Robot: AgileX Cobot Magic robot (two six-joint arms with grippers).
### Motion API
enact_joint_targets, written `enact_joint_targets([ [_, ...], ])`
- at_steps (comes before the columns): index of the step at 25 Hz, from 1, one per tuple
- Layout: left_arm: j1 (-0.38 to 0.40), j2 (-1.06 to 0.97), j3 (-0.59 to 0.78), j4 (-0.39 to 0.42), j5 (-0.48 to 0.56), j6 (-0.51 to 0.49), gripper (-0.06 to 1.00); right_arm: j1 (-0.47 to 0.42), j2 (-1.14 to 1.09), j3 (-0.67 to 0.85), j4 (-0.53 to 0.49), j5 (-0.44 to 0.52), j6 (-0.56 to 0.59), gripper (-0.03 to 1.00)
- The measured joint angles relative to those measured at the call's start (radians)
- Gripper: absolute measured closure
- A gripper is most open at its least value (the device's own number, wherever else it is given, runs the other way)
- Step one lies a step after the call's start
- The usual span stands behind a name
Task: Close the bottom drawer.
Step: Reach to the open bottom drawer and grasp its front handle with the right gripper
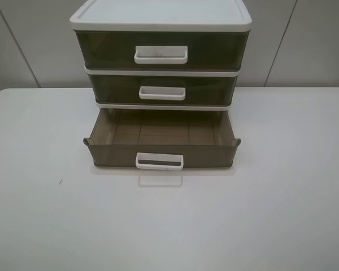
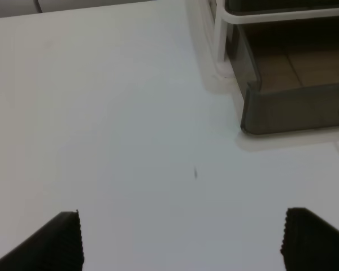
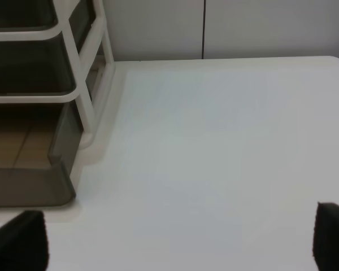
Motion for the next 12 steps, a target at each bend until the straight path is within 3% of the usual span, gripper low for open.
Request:
enact_joint_targets([
  [12, 0.000, 0.000, 0.000, 0.000, 0.000, 0.000, 0.23, 0.000, 0.000, 0.000, 0.000, 0.000, 0.000, 0.15],
])
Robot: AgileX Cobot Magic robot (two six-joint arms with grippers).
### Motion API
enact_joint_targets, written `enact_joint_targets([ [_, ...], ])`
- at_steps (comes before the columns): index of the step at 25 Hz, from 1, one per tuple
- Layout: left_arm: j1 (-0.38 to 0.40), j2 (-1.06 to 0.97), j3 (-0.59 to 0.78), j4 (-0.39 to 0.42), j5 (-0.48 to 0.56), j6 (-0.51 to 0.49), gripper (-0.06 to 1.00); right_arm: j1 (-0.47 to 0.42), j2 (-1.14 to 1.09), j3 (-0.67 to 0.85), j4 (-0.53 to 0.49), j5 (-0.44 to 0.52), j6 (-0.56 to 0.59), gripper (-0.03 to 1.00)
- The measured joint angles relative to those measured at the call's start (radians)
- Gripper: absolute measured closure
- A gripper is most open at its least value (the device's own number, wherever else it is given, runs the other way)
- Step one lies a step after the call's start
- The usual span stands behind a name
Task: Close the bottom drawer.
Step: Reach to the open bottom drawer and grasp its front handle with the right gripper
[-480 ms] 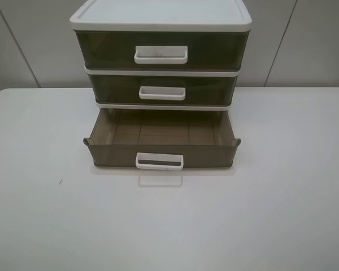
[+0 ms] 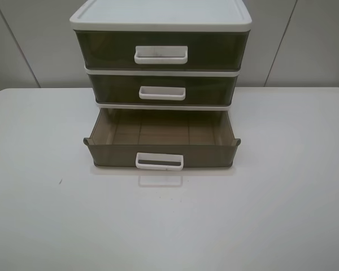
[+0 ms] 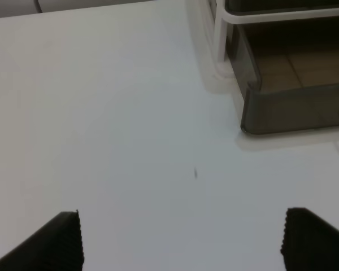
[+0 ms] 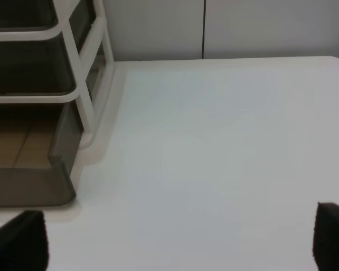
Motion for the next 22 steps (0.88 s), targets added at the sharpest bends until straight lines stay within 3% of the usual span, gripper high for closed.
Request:
enact_joint_targets([
  [22, 0.000, 0.000, 0.000, 0.000, 0.000, 0.000, 0.23, 0.000, 0.000, 0.000, 0.000, 0.000, 0.000, 0.15],
])
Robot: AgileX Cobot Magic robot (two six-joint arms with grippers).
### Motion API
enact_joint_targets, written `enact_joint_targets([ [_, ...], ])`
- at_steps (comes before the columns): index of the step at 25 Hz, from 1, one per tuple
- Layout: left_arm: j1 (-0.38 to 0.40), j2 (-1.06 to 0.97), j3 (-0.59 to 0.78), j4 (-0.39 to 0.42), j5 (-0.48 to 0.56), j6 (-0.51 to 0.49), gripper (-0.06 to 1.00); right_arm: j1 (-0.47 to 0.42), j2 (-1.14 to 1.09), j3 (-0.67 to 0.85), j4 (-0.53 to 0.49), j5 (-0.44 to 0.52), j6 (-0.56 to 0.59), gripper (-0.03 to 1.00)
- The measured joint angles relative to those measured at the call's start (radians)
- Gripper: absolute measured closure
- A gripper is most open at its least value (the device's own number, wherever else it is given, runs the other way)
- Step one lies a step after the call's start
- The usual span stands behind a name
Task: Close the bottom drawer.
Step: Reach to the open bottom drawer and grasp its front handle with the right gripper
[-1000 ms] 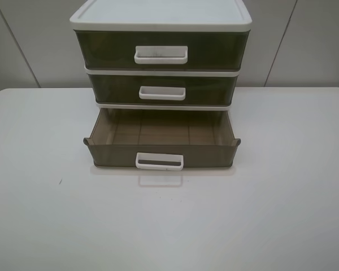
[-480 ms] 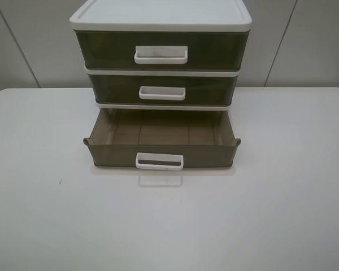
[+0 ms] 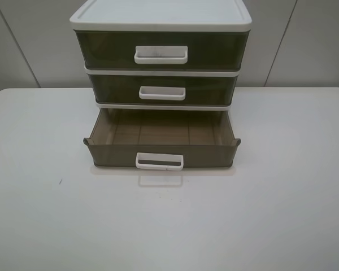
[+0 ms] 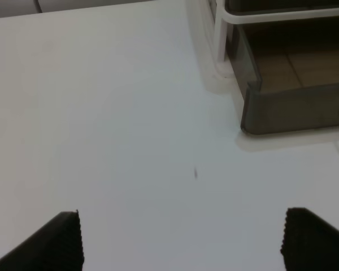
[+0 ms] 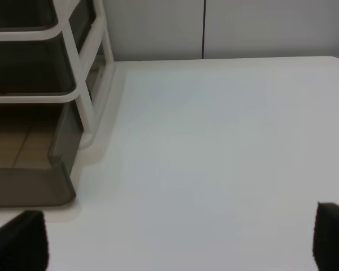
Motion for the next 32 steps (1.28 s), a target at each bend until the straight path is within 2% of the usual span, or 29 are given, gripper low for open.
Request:
enact_joint_targets([
  [4, 0.000, 0.000, 0.000, 0.000, 0.000, 0.000, 0.23, 0.000, 0.042, 0.000, 0.009, 0.000, 0.000, 0.15],
  [8, 0.000, 0.000, 0.000, 0.000, 0.000, 0.000, 0.23, 0.000, 0.229, -0.013, 0.143, -0.035, 0.000, 0.15],
  [10, 0.000, 0.000, 0.000, 0.000, 0.000, 0.000, 0.23, 0.000, 0.342, -0.049, 0.212, -0.089, 0.000, 0.15],
  [14, 0.000, 0.000, 0.000, 0.000, 0.000, 0.000, 0.23, 0.001, 0.553, -0.130, 0.283, -0.204, 0.000, 0.15],
  [16, 0.000, 0.000, 0.000, 0.000, 0.000, 0.000, 0.23, 0.037, 0.637, -0.143, 0.319, -0.313, 0.000, 0.15],
  [18, 0.000, 0.000, 0.000, 0.000, 0.000, 0.000, 0.23, 0.126, 0.696, -0.144, 0.322, -0.409, 0.000, 0.15],
  [23, 0.000, 0.000, 0.000, 0.000, 0.000, 0.000, 0.23, 0.432, 0.825, -0.144, 0.259, -0.684, 0.000, 0.15],
  [26, 0.000, 0.000, 0.000, 0.000, 0.000, 0.000, 0.23, 0.593, 0.921, -0.144, 0.226, -0.811, 0.000, 0.15],
  [32, 0.000, 0.000, 0.000, 0.000, 0.000, 0.000, 0.23, 0.787, 1.151, -0.111, 0.178, -1.044, 0.000, 0.15],
])
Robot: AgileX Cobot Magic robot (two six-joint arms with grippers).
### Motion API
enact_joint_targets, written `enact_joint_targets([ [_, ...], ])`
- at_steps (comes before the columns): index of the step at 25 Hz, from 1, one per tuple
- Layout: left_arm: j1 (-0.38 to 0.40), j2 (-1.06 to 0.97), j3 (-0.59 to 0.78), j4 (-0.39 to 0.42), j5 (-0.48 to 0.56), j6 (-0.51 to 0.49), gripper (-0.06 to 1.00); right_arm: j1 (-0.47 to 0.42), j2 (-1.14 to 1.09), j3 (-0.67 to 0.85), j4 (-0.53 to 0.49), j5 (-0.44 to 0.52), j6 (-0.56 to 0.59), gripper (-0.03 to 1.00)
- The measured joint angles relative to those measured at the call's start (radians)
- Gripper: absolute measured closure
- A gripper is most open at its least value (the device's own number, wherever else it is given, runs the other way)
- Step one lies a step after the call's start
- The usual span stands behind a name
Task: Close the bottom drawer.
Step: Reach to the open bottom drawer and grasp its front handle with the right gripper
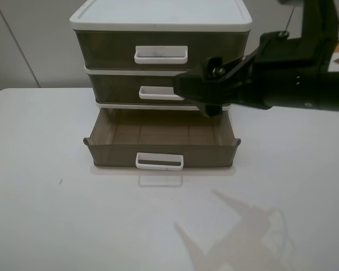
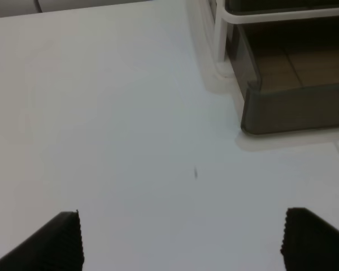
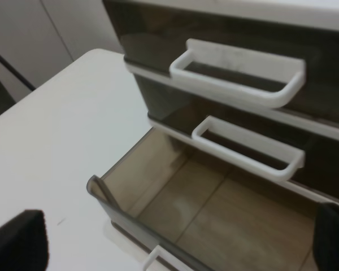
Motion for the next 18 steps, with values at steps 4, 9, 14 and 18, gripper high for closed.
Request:
enact_joint_targets([
  [4, 0.000, 0.000, 0.000, 0.000, 0.000, 0.000, 0.23, 0.061, 0.144, 0.098, 0.064, -0.235, 0.000, 0.15],
  [9, 0.000, 0.000, 0.000, 0.000, 0.000, 0.000, 0.23, 0.125, 0.316, 0.182, 0.225, -0.493, -0.005, 0.15],
  [14, 0.000, 0.000, 0.000, 0.000, 0.000, 0.000, 0.23, 0.195, 0.450, 0.199, 0.324, -0.640, -0.101, 0.15],
  [18, 0.000, 0.000, 0.000, 0.000, 0.000, 0.000, 0.23, 0.218, 0.528, 0.199, 0.386, -0.696, -0.148, 0.25],
])
